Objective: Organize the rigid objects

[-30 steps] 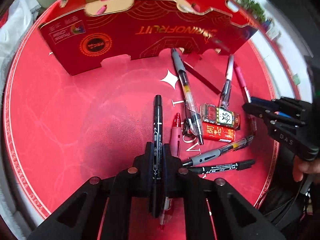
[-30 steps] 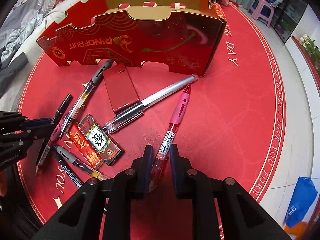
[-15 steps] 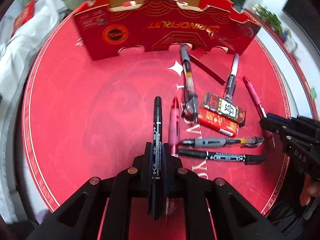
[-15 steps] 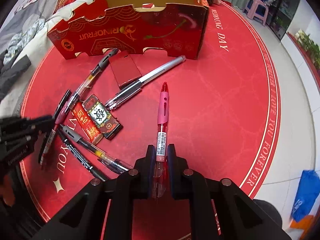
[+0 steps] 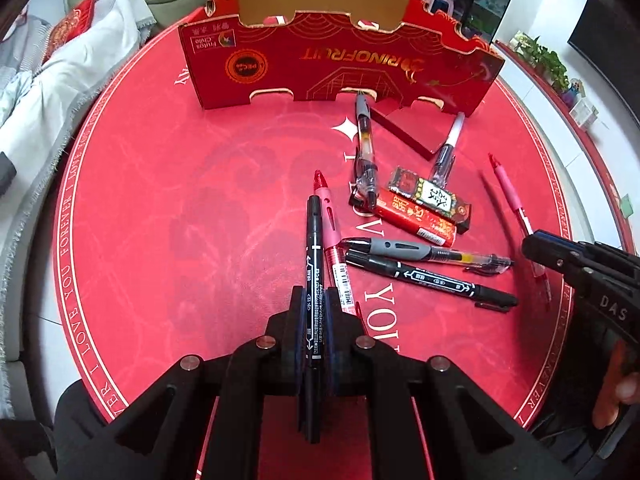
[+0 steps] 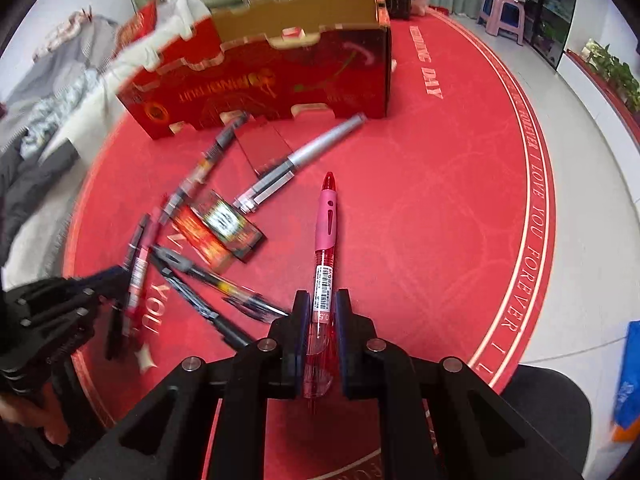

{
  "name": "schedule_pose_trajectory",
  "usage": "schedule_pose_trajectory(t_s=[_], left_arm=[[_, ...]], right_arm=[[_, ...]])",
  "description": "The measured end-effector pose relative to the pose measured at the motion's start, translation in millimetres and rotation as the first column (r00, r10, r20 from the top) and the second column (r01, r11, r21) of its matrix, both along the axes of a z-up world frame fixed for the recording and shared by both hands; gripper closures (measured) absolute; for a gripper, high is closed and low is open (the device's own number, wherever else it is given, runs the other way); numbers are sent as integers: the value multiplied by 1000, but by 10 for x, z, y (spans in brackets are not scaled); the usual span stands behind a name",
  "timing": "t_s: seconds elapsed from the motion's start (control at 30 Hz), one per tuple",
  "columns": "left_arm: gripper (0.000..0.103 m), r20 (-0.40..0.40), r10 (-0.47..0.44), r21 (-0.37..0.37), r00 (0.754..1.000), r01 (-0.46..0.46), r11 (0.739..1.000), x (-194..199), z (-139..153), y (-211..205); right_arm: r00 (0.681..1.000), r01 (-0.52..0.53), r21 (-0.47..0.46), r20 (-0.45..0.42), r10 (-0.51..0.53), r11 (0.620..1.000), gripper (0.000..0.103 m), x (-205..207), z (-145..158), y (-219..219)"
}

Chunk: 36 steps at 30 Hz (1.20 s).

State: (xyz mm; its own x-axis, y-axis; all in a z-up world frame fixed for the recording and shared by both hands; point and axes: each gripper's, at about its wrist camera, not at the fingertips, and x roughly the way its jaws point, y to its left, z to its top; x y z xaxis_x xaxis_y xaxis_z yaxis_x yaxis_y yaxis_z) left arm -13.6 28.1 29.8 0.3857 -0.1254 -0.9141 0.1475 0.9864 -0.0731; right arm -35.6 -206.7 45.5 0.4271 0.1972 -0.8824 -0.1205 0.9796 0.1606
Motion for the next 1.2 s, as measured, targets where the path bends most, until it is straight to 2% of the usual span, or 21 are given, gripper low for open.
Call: schedule_pose_trajectory(t_s=[0.27,0.63,1.2], left_arm=[[94,51,31,-29,998,-30,999,-39,152,-31],[94,75,41,-46,996,-38,998,89,340,-58],[94,118,47,-44,992,-42,998,259,584,-145]], right_arm=[[997,-4,-4,71,4,1000,90,32,144,20],[985,-85,-107,142,100,991,90,74,347,365],[975,-98,-94,193,115,991,90,219,598,425]])
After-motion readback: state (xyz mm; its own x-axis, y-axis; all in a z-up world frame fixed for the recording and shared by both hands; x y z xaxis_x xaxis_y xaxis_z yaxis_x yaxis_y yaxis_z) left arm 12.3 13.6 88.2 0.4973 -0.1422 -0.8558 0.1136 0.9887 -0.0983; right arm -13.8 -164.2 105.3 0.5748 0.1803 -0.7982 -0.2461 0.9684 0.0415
